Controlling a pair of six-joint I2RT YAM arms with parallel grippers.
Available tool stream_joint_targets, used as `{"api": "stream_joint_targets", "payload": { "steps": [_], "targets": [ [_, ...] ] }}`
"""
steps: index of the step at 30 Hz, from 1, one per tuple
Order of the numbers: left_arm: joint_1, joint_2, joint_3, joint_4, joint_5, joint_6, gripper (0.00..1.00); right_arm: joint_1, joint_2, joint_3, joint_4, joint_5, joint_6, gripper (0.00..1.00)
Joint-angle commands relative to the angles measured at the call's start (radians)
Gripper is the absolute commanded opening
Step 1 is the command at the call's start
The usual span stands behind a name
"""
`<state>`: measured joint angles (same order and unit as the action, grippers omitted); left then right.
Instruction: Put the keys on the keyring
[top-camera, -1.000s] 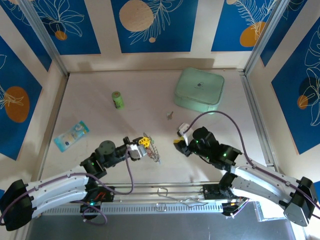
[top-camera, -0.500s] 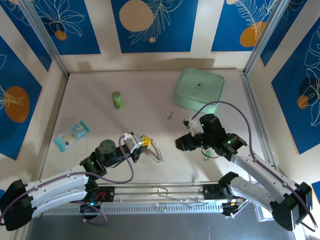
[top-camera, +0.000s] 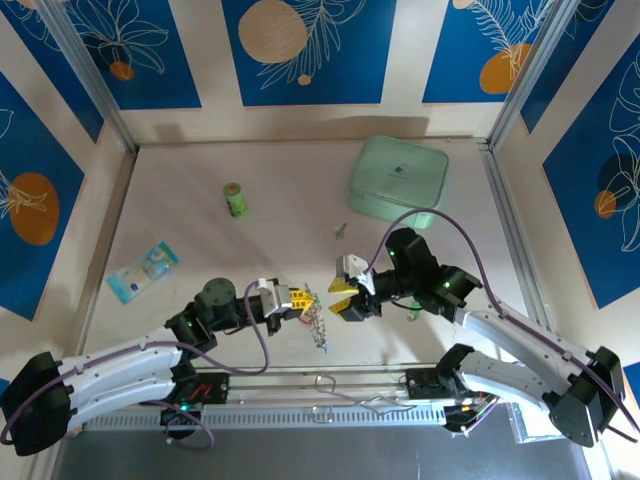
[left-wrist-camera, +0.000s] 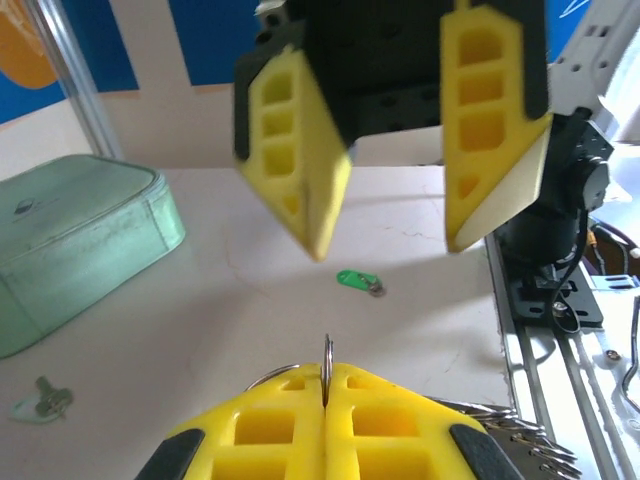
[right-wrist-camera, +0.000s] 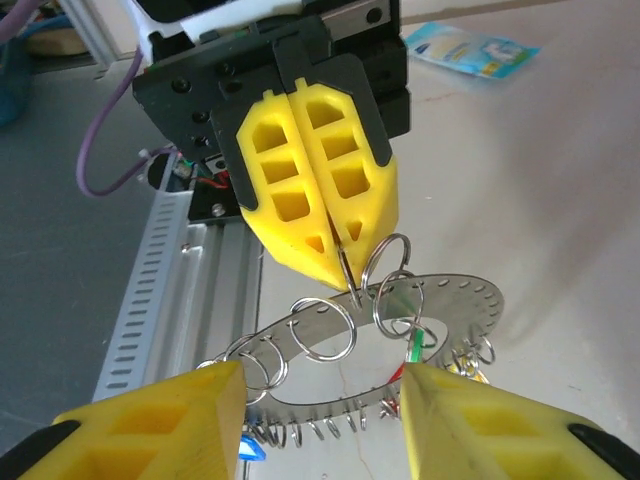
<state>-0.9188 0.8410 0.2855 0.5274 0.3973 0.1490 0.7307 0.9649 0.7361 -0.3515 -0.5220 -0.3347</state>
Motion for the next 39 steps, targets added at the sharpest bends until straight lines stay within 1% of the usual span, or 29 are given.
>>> {"api": "stream_joint_targets", "payload": {
  "steps": [1, 3, 7, 12, 19, 24, 32, 36, 39],
  "targets": [
    [-0.005, 0.003, 0.011, 0.106, 0.069, 0.036, 0.0, -0.004, 0.021, 0.027, -0.06, -0.124, -0.059, 0.46],
    [-0.007, 0.005, 0.012, 0.11, 0.073, 0.04, 0.0, -0.001, 0.03, 0.022, -0.05, -0.14, -0.048, 0.46],
    [-0.005, 0.007, 0.012, 0.123, 0.085, 0.04, 0.0, 0.007, 0.052, 0.017, -0.042, -0.109, -0.044, 0.46],
    [-0.005, 0.014, 0.012, 0.135, 0.09, 0.038, 0.0, 0.025, 0.08, 0.019, -0.025, -0.099, -0.045, 0.46],
    [-0.005, 0.021, 0.011, 0.149, 0.074, 0.04, 0.0, 0.039, 0.097, 0.021, -0.009, -0.129, -0.047, 0.46],
    [-0.005, 0.025, 0.009, 0.155, 0.053, 0.042, 0.0, 0.044, 0.089, 0.024, -0.025, -0.165, -0.058, 0.45],
    [-0.005, 0.025, 0.011, 0.14, 0.018, 0.044, 0.0, 0.052, 0.037, 0.011, -0.041, -0.153, -0.052, 0.41],
    [-0.005, 0.026, 0.016, 0.131, -0.006, 0.046, 0.0, 0.079, 0.011, 0.014, -0.061, -0.135, -0.055, 0.41],
    [-0.005, 0.025, 0.023, 0.117, -0.02, 0.046, 0.0, 0.104, 0.005, 0.028, -0.11, -0.132, -0.05, 0.42]
  ]
}}
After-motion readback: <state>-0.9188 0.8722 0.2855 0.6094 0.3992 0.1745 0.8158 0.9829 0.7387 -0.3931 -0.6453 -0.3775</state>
